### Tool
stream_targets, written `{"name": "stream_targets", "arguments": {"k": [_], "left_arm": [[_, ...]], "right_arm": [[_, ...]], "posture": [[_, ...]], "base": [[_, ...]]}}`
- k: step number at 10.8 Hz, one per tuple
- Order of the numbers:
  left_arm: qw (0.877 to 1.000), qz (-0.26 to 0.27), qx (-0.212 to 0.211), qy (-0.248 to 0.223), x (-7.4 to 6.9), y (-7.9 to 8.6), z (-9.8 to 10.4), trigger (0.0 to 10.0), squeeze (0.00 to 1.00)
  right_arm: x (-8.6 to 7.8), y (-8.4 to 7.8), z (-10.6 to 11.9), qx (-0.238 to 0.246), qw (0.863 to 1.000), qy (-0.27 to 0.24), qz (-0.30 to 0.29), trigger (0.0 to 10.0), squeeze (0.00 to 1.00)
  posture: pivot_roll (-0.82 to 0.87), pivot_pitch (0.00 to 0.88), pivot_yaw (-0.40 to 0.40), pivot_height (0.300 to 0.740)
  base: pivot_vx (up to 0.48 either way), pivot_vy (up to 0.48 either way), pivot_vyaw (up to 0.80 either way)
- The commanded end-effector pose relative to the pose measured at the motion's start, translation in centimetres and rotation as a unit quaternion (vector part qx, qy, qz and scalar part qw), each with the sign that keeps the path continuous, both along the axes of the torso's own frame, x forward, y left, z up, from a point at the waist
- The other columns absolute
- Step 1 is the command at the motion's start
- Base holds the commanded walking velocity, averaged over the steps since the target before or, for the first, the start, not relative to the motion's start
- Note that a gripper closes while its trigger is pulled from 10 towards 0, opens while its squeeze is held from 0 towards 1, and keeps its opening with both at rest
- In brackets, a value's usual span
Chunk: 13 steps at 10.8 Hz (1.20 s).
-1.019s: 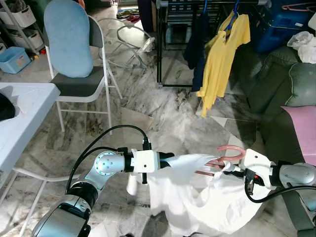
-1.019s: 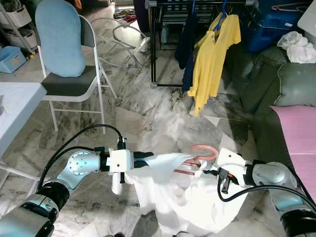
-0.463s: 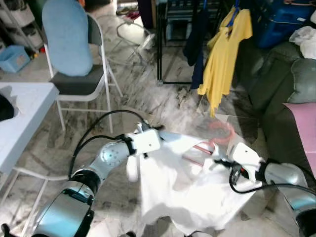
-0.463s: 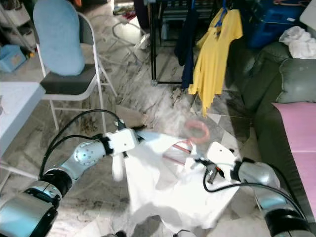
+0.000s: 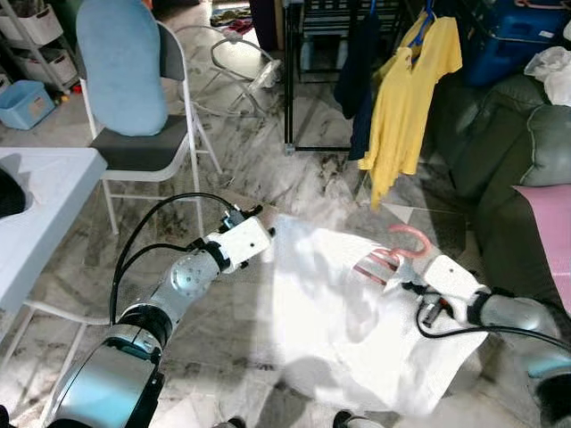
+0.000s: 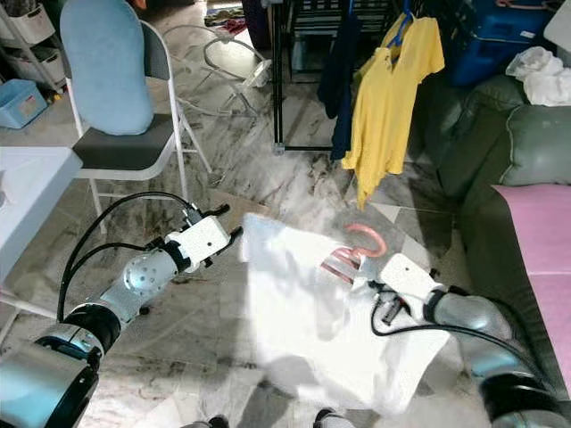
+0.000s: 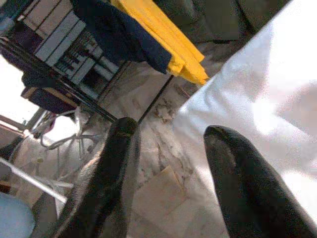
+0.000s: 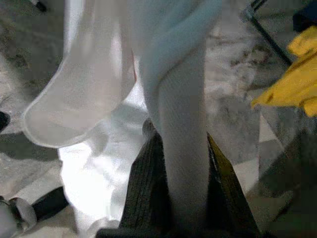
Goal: Hang hanger
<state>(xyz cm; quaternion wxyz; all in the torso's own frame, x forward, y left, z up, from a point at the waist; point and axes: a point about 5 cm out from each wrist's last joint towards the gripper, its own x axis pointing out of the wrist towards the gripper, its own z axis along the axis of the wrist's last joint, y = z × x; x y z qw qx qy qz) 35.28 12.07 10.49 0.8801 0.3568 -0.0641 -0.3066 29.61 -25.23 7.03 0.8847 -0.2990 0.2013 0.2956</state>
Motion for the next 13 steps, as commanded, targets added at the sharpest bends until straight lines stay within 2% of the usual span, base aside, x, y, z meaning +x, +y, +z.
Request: {"name": "stream_targets", "arguments": {"k": [1, 2, 3, 4, 5, 6, 7, 8, 9, 10, 11, 12, 13], "left_arm": [[0.997, 0.065, -0.034, 0.035, 0.1, 1.3, -1.0, 10.0, 1.00], [0.986, 0.129, -0.078, 0.075, -0.1, 2.2, -2.2, 10.0, 1.00], [0.966, 0.191, -0.128, 0.117, -0.6, 3.1, -3.5, 10.0, 1.00], [0.932, 0.270, -0.178, 0.162, -1.6, 4.2, -5.6, 10.0, 1.00], [0.902, 0.318, -0.209, 0.204, -2.9, 4.7, -7.5, 10.0, 1.00], [0.875, 0.358, -0.222, 0.239, -4.4, 4.8, -9.4, 10.0, 1.00], [0.846, 0.393, -0.235, 0.272, -5.7, 5.0, -10.9, 10.0, 1.00], [0.835, 0.406, -0.226, 0.295, -7.0, 5.0, -12.2, 10.0, 1.00], [0.828, 0.415, -0.217, 0.309, -7.8, 5.0, -12.9, 10.0, 1.00], [0.828, 0.412, -0.187, 0.330, -9.1, 4.9, -14.1, 10.0, 1.00], [0.827, 0.411, -0.157, 0.350, -10.2, 4.9, -15.0, 10.0, 1.00], [0.815, 0.413, -0.143, 0.380, -11.7, 5.1, -16.0, 10.0, 0.95], [0.805, 0.420, -0.134, 0.398, -12.7, 5.5, -16.7, 10.0, 0.00]], "right_arm": [[0.7, 0.7, -0.4, 0.013, 0.999, -0.010, -0.042, 0.0, 0.00], [1.0, 1.2, -0.9, 0.039, 0.995, -0.014, -0.085, 0.0, 0.00], [1.1, 1.7, -1.4, 0.073, 0.989, -0.016, -0.129, 0.0, 0.00], [1.3, 2.2, -2.2, 0.125, 0.971, -0.022, -0.202, 0.0, 0.00], [1.2, 2.5, -3.1, 0.171, 0.949, -0.015, -0.264, 0.0, 0.00], [1.0, 3.2, -4.0, 0.206, 0.929, -0.005, -0.307, 0.0, 0.00], [0.7, 4.0, -4.9, 0.204, 0.926, 0.004, -0.318, 0.0, 0.00], [0.2, 5.1, -6.0, 0.227, 0.913, 0.021, -0.337, 0.0, 0.00], [-0.4, 5.7, -6.9, 0.235, 0.906, 0.037, -0.351, 0.0, 0.00], [-1.6, 6.6, -8.4, 0.238, 0.897, 0.063, -0.367, 0.0, 0.00], [-2.4, 7.2, -9.3, 0.244, 0.890, 0.084, -0.377, 1.5, 0.00], [-3.3, 7.8, -10.2, 0.229, 0.893, 0.103, -0.373, 3.5, 0.00], [-3.9, 8.2, -10.8, 0.230, 0.891, 0.120, -0.374, 10.0, 0.00]], "posture": [[-0.21, 0.141, 0.061, 0.740], [-0.21, 0.136, 0.060, 0.740], [-0.21, 0.128, 0.059, 0.740], [-0.20, 0.112, 0.054, 0.740], [-0.19, 0.099, 0.048, 0.740], [-0.18, 0.081, 0.041, 0.740], [-0.18, 0.070, 0.034, 0.740], [-0.17, 0.060, 0.028, 0.740], [-0.17, 0.054, 0.026, 0.740], [-0.16, 0.042, 0.022, 0.740], [-0.15, 0.031, 0.020, 0.740], [-0.15, 0.023, 0.018, 0.740], [-0.14, 0.009, 0.008, 0.740]], "base": [[0.000, 0.000, 0.00], [0.000, 0.000, 0.00], [0.000, 0.000, 0.00], [0.000, 0.000, 0.00], [0.000, 0.000, 0.00], [0.000, 0.000, 0.00], [0.000, 0.000, 0.00], [0.000, 0.000, 0.00], [0.000, 0.000, 0.00], [0.000, 0.000, 0.00], [0.000, 0.000, 0.00], [0.000, 0.000, 0.00], [0.000, 0.000, 0.00]]}}
